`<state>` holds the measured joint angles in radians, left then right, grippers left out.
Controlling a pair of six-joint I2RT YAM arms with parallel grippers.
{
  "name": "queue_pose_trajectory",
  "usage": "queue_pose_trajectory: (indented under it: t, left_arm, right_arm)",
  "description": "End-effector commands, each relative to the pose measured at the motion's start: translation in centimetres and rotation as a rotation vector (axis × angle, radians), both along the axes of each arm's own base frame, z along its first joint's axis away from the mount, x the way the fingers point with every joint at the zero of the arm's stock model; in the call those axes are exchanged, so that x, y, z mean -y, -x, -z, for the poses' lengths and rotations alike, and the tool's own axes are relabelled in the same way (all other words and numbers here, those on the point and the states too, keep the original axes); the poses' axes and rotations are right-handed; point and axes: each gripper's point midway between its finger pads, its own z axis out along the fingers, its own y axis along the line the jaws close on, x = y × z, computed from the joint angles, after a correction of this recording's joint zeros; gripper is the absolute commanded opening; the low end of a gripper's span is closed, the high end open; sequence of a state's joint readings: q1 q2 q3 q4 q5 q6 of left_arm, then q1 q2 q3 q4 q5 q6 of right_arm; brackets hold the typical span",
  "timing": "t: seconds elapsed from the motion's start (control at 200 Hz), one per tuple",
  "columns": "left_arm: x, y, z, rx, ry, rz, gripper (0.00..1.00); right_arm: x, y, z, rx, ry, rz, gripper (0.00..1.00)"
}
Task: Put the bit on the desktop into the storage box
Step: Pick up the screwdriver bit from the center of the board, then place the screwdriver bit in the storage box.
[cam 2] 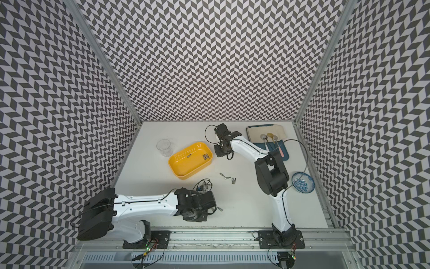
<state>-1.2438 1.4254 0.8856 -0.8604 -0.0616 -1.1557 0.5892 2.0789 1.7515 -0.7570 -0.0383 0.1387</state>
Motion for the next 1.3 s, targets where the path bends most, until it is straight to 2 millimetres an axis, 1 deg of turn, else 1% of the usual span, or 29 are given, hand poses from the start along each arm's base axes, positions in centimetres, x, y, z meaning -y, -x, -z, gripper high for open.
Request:
queue_pose_trajectory:
  t: [0.0,0.06,0.18,0.311,0.466,0.561,0.706,0.831,0.962,1.167,1.297]
  left_arm:
    - [-1.0,-2.1,-3.3,0.07,0.024,-0.02,0.0]
    - [-1.8,-3.4,-4.9,0.098,0.04,-0.042,0.0]
    - [-3.9,-6.2,-8.1,0.163,0.052,-0.085,0.0]
    - [-5.8,-9.0,-10.7,0.217,0.062,-0.123,0.0]
    - [-7.6,-11.7,-12.8,0.269,0.087,-0.164,0.0]
    - [-8.6,-12.8,-13.9,0.295,0.098,-0.189,0.0]
    - [-9.8,-13.9,-15.0,0.319,0.103,-0.222,0.0]
    - [-10.2,-14.4,-15.7,0.338,0.135,-0.236,0.0]
    - [-10.7,-14.6,-16.0,0.343,0.137,-0.25,0.0]
    - [-11.5,-15.2,-16.6,0.37,0.153,-0.281,0.0]
    - [-11.4,-16.0,-17.0,0.391,0.217,-0.292,0.0]
  right_arm:
    - [-2.3,0.5,-4.8,0.073,-0.064,-0.044,0.0]
    - [-3.0,0.5,-5.5,0.075,-0.08,-0.059,0.0]
    - [-4.6,0.6,-6.3,0.089,-0.087,-0.093,0.0]
    - [-6.6,0.9,-6.5,0.084,-0.112,-0.136,0.0]
    - [-8.3,0.9,-5.6,0.067,-0.119,-0.164,0.0]
    - [-9.1,0.9,-4.3,0.038,-0.126,-0.183,0.0]
    - [-10.3,1.0,-2.3,-0.003,-0.132,-0.209,0.0]
    - [-11.3,0.8,-0.4,-0.023,-0.124,-0.237,0.0]
    - [-12.0,0.0,0.5,-0.011,-0.118,-0.251,0.0]
    - [-12.7,-1.0,2.0,-0.003,-0.109,-0.249,0.0]
    - [-13.4,-1.4,3.0,-0.012,-0.124,-0.258,0.0]
